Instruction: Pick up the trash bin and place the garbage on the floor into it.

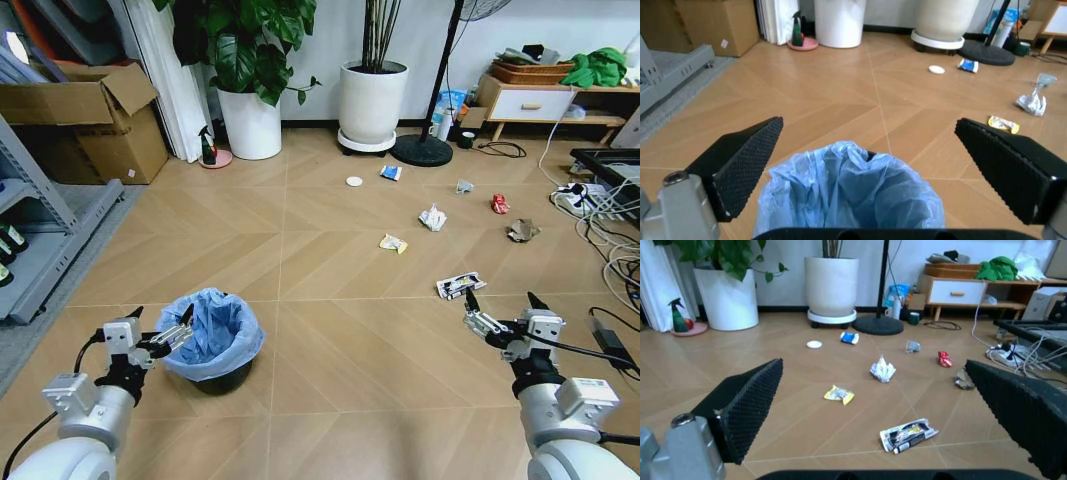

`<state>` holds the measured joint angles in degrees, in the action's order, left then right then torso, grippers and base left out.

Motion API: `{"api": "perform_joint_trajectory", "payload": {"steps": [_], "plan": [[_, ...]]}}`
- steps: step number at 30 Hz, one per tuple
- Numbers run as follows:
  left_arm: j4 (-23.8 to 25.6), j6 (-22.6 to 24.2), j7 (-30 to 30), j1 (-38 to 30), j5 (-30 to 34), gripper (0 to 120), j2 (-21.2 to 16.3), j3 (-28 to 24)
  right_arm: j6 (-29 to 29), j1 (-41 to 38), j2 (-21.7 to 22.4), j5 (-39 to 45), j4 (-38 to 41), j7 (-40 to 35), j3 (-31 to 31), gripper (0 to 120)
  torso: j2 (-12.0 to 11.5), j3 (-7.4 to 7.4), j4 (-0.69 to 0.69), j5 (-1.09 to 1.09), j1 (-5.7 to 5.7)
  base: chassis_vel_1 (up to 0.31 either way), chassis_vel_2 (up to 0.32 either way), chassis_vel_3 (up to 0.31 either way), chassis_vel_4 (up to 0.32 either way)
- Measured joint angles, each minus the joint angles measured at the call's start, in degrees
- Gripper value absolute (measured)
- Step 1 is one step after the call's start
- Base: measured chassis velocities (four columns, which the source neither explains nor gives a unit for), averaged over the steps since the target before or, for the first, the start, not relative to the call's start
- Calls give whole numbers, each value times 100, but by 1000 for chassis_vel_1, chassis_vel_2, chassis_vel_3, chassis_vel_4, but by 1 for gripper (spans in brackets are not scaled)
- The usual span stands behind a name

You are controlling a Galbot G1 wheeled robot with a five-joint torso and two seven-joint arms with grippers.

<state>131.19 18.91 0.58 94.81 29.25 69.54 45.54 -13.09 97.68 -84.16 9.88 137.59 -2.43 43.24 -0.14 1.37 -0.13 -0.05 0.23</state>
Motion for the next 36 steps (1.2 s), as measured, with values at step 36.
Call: {"api": "perform_joint_trajectory", "payload": {"steps": [36], "plan": [[-1051, 2181, 1041, -1385, 1876, 100, -1322, -240, 74, -7, -41, -54, -87, 60, 12, 100, 0, 0, -1, -1, 0, 0, 0, 0, 0]]}}
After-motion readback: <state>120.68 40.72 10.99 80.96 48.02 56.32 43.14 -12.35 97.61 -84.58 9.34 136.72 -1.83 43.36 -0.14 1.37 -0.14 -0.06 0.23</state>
